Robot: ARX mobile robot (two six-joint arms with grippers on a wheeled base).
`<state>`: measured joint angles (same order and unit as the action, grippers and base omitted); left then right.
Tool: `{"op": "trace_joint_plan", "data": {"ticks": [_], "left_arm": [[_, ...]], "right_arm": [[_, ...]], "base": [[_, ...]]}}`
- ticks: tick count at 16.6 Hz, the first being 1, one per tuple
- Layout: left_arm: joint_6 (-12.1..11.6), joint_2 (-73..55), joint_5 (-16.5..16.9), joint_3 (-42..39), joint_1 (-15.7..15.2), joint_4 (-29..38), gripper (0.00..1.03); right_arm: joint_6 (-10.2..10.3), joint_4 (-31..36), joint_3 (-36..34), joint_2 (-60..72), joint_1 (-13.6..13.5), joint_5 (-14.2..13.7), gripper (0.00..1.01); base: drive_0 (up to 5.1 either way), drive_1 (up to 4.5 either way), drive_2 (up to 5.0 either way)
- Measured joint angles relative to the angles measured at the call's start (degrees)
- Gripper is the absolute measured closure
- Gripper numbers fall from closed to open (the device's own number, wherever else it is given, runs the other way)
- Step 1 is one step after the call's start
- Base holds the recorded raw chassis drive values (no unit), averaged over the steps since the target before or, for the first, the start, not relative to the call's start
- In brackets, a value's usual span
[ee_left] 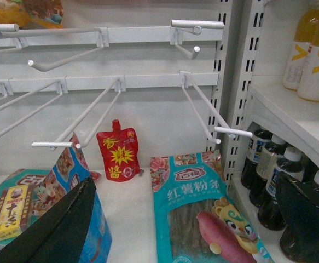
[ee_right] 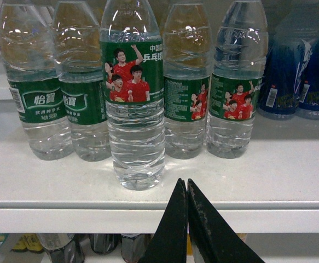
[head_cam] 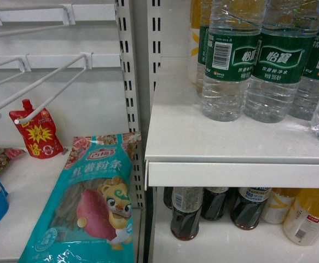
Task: Move water from second to third shelf
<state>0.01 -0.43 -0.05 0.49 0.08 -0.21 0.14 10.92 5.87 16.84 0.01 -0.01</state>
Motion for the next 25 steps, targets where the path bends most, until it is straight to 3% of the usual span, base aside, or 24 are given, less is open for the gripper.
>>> {"op": "trace_joint_plan", "data": {"ticks": [5,6,7,13,18,20,23,25], "left_arm": [[0.0,0.0,0.0,0.0,0.0,0.0,0.05],[0.0,0.0,0.0,0.0,0.0,0.0,0.05],[0.0,0.0,0.0,0.0,0.0,0.0,0.05],[0.0,0.0,0.0,0.0,0.0,0.0,0.05],[0.0,0.0,0.0,0.0,0.0,0.0,0.05],[0.0,0.0,0.0,0.0,0.0,0.0,0.05],[0.0,0.0,0.0,0.0,0.0,0.0,0.05],[0.0,0.0,0.0,0.0,0.0,0.0,0.05]], "right_arm": [[0.0,-4.0,-3.3,-6.9,0.0,0.0,0.99],[0.0,-10.2,-3.7,-11.7,0.0,0.1,0.99],[-0.1,-11.8,-5.1,-16.7,0.0,0.1,0.99],[0.0,-11.1,-5.1,-16.6,0.0,0.0,0.99],[0.0,-11.1,-5.1,-16.6,0.0,0.0,0.53],[0.0,-11.1,-5.1,-16.6,0.0,0.0,0.45],[0.0,-11.1,-5.1,-16.6,0.0,0.0,0.05],[0.0,-11.1,-5.1,-16.6,0.0,0.0,0.03]], "base": [[0.0,0.00,0.0],[0.0,0.00,0.0],[0.0,0.00,0.0],[0.0,0.00,0.0],[0.0,0.00,0.0],[0.0,0.00,0.0],[0.0,0.00,0.0],[0.0,0.00,0.0]]}}
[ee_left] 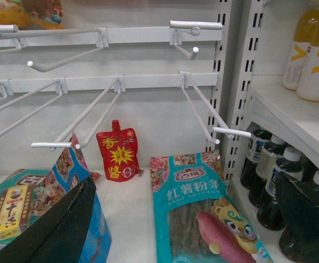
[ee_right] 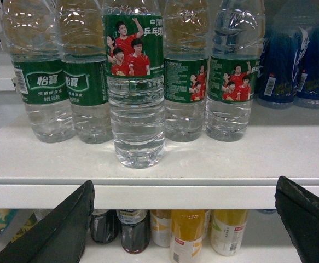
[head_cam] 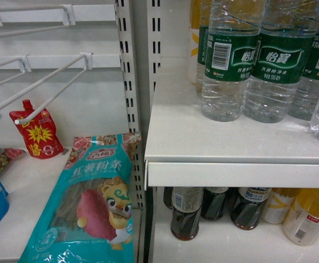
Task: Move water from second to third shelf
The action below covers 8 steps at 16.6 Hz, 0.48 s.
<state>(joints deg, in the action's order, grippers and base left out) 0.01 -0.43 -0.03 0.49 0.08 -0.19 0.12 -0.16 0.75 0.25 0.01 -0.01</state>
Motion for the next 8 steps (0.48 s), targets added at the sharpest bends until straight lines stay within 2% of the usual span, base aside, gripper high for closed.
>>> {"op": "trace_joint_plan", "data": {"ticks": [8], "left_arm": [[0.0,0.0,0.0,0.0,0.0,0.1,0.05]], "right_arm": [[0.0,0.1,0.0,0.0,0.0,0.0,0.03]], "base": [[0.0,0.00,0.0]]}}
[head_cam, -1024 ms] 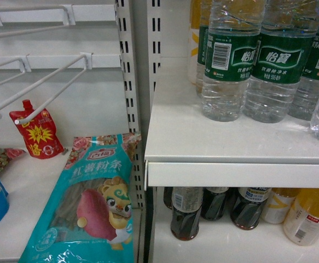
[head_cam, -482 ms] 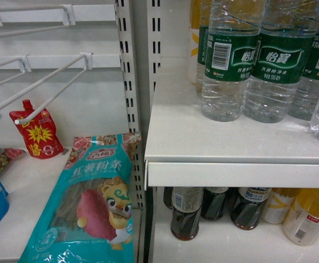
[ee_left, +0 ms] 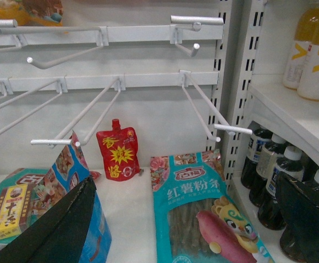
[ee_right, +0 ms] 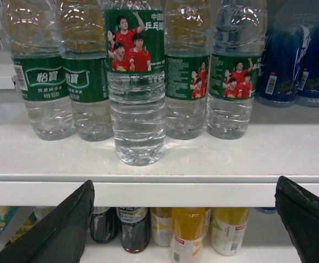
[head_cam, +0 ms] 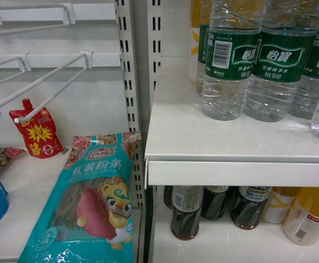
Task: Move water from second to third shelf
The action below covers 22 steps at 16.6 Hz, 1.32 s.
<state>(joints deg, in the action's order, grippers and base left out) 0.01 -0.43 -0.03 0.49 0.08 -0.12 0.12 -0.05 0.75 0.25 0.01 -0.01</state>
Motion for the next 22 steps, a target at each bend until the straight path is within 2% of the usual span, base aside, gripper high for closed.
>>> {"op": "trace_joint_plan", "data": {"ticks": [22], "left_arm": [[0.0,0.0,0.0,0.0,0.0,-0.2,0.05]], "right_arm": [[0.0,-0.2,0.0,0.0,0.0,0.0,0.03]], "base": [[0.0,0.00,0.0]]}}
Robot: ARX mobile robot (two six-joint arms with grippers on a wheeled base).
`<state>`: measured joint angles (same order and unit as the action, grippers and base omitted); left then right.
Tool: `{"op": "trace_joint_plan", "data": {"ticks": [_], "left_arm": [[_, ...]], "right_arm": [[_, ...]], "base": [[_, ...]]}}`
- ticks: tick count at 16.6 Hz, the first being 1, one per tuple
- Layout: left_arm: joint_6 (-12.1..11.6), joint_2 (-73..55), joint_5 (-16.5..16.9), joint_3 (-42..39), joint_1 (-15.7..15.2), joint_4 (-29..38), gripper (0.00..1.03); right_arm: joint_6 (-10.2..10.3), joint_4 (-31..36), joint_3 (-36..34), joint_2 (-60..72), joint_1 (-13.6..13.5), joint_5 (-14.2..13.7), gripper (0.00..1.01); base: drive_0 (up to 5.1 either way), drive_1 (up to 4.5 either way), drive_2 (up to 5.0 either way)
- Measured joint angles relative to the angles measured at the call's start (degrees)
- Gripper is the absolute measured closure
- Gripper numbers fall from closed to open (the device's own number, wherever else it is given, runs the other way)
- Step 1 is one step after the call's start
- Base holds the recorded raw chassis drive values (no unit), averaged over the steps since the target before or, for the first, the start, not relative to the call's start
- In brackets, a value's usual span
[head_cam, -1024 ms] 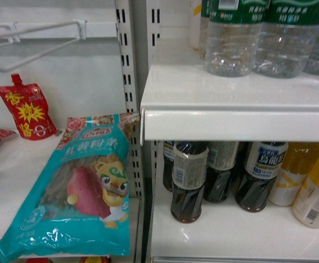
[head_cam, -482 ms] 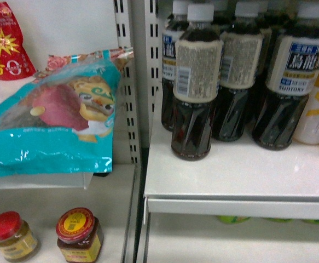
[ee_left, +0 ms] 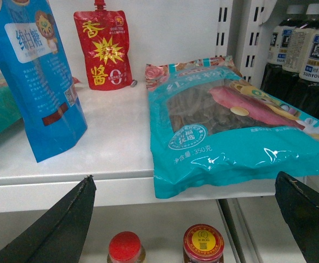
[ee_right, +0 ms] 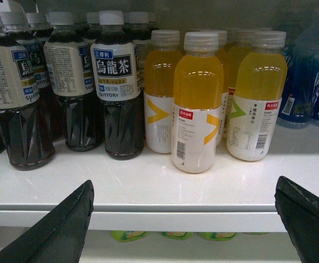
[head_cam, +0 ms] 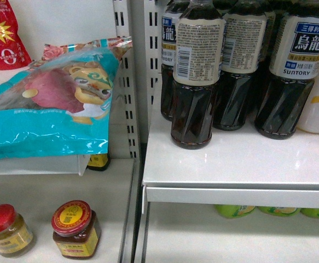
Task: Move water from second to third shelf
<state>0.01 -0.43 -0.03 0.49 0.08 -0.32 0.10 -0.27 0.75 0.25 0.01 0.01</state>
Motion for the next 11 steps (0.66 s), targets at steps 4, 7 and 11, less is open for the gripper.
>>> {"op": "trace_joint_plan", "data": {"ticks": [4,7,11], "left_arm": [[0.0,0.0,0.0,0.0,0.0,0.0,0.05],[0.0,0.0,0.0,0.0,0.0,0.0,0.05],[0.0,0.0,0.0,0.0,0.0,0.0,0.05]], "right_arm": [[0.0,0.0,0.0,0.0,0.0,0.0,0.03],[0.0,0.0,0.0,0.0,0.0,0.0,0.03],[0.0,0.0,0.0,0.0,0.0,0.0,0.03]], "base": [[0.0,0.00,0.0],[0.0,0.00,0.0],[0.0,0.00,0.0]]}}
